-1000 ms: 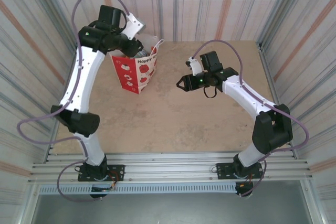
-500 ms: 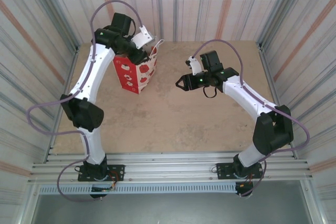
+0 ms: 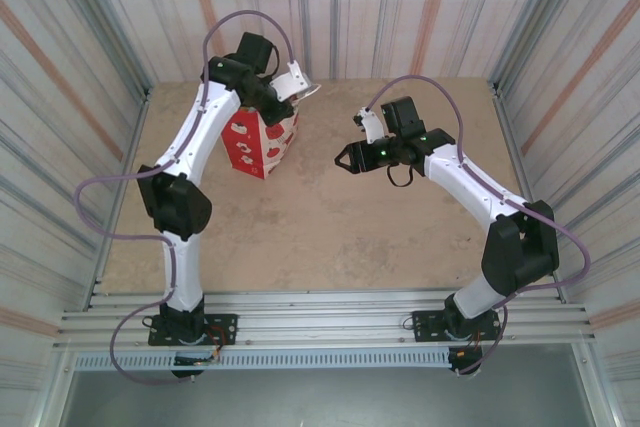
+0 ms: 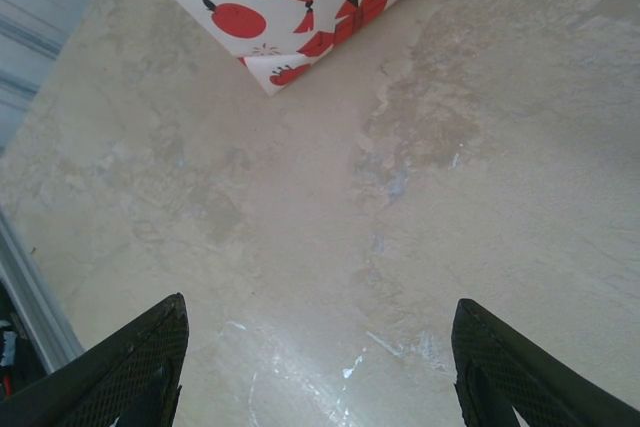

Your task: Place the snacks into the paper bag

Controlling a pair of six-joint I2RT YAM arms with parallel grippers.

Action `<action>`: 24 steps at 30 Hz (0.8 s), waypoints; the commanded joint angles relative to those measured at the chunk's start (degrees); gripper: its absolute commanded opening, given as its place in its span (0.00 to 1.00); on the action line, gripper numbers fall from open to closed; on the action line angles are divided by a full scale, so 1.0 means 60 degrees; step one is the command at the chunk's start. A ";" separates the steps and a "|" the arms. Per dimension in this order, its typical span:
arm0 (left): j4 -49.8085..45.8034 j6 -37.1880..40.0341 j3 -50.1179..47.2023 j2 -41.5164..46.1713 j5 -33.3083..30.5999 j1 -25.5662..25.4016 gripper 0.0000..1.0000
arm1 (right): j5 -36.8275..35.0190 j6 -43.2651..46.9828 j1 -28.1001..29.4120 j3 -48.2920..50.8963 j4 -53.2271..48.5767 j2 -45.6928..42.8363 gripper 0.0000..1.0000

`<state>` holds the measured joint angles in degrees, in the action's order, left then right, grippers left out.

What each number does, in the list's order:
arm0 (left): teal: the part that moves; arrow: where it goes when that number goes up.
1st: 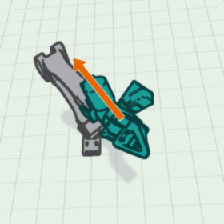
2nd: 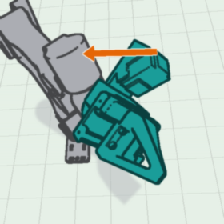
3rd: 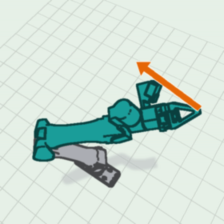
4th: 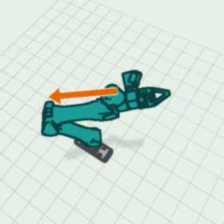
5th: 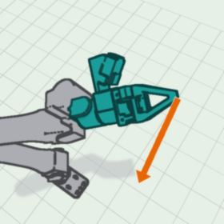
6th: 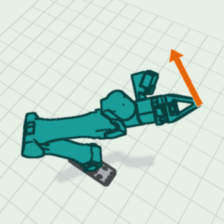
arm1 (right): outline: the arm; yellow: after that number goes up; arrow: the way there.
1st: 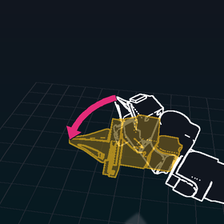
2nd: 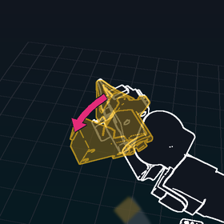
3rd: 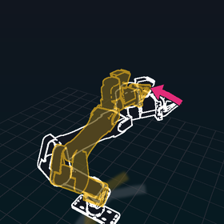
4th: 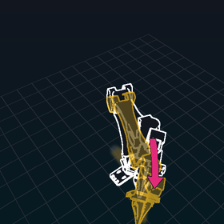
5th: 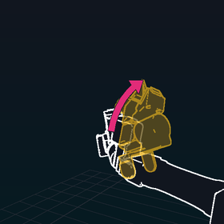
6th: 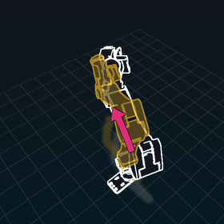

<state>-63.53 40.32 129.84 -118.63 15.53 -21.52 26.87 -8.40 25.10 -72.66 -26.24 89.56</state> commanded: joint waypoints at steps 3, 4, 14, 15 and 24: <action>-0.0154 -0.0153 0.0443 0.0156 0.0429 -0.0492 0.00 | 0.0105 -0.0724 -0.0482 0.0163 0.0086 -0.0443 0.71; -0.0089 -0.0262 0.0464 0.0189 0.0427 -0.0645 0.00 | 0.0193 -0.0912 -0.0618 0.0257 0.0185 -0.0506 0.71; 0.0841 -0.2635 0.1167 -0.0115 -0.0436 -0.2560 0.00 | -0.0337 -0.1261 -0.1215 0.0935 -0.0124 -0.0968 0.71; 0.0940 -0.2974 0.1237 -0.0177 -0.0501 -0.2785 0.00 | -0.0362 -0.1305 -0.1281 0.1024 -0.0138 -0.1036 0.71; 0.1479 -0.5136 0.2158 -0.1134 -0.1376 -0.4144 0.14 | -0.0699 -0.1862 -0.2250 0.1857 -0.0289 -0.1680 0.71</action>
<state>-57.93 15.64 138.65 -124.81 9.54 -46.44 23.57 -17.34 13.02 -62.83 -26.68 81.67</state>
